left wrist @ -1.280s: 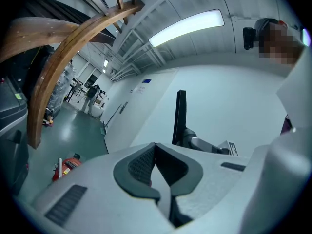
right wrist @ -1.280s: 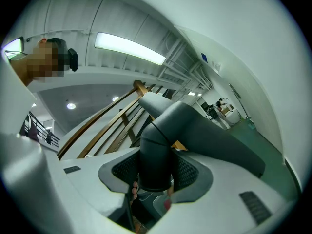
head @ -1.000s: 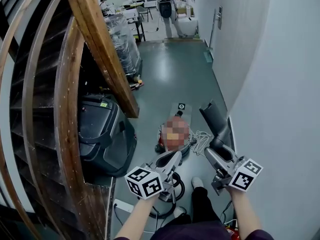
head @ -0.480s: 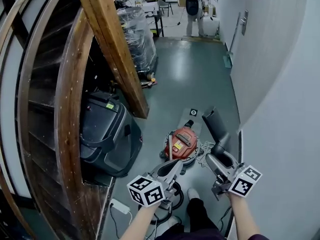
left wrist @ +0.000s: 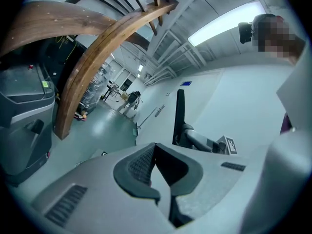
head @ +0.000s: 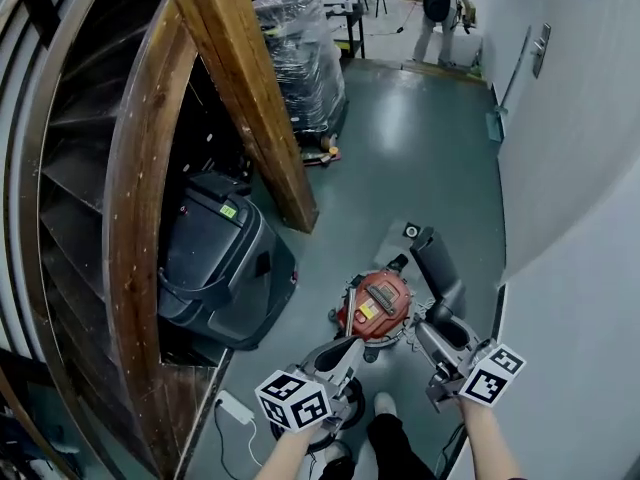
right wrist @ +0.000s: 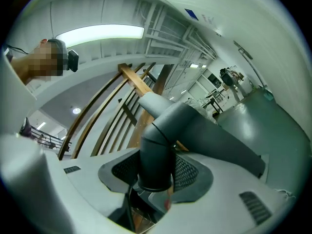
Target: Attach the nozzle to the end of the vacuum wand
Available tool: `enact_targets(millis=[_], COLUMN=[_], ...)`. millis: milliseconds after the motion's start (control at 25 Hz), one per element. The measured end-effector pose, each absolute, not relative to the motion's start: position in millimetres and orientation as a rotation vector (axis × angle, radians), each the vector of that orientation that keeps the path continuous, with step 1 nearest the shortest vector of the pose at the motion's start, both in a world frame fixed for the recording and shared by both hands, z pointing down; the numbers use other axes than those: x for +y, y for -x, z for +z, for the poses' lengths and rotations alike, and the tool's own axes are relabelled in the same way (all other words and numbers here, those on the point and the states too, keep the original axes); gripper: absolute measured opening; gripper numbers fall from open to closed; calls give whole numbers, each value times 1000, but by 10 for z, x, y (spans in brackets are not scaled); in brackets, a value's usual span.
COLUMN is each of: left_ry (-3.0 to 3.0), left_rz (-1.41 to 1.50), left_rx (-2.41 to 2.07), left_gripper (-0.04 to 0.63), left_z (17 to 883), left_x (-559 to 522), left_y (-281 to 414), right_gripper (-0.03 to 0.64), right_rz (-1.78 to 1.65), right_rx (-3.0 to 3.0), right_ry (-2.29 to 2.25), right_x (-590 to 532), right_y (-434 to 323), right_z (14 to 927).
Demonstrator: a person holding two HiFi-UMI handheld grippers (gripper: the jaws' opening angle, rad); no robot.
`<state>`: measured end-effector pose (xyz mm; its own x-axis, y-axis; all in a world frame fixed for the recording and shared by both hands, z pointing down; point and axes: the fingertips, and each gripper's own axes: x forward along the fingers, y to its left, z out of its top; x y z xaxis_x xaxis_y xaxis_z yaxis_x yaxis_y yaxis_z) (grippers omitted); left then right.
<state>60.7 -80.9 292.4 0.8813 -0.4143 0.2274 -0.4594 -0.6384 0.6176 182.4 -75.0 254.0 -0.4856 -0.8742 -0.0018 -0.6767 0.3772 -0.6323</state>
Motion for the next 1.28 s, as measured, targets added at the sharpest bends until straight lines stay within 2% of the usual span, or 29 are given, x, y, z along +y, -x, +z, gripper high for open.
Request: enact_targets(millis=[400,680,1280], left_ry=[-2298,-2273,-2251], left_rz=[67,131,207], left_rx=[-738,-868,-847], left_gripper=[5,5,5], left_z=[3458,4183,5562], left_x=[-1230,-1478,-1595], left_y=[-453,-102,-234], right_gripper=[186,186,186], right_rz=[-888,-892,-985], right_rx=[2304,2286,2282], right_ry=[1340,1356,1384], right_x=[-1134,-1196,-1419], right_y=[-1785,-1678,-1625], right_z=[3015,3345,4633])
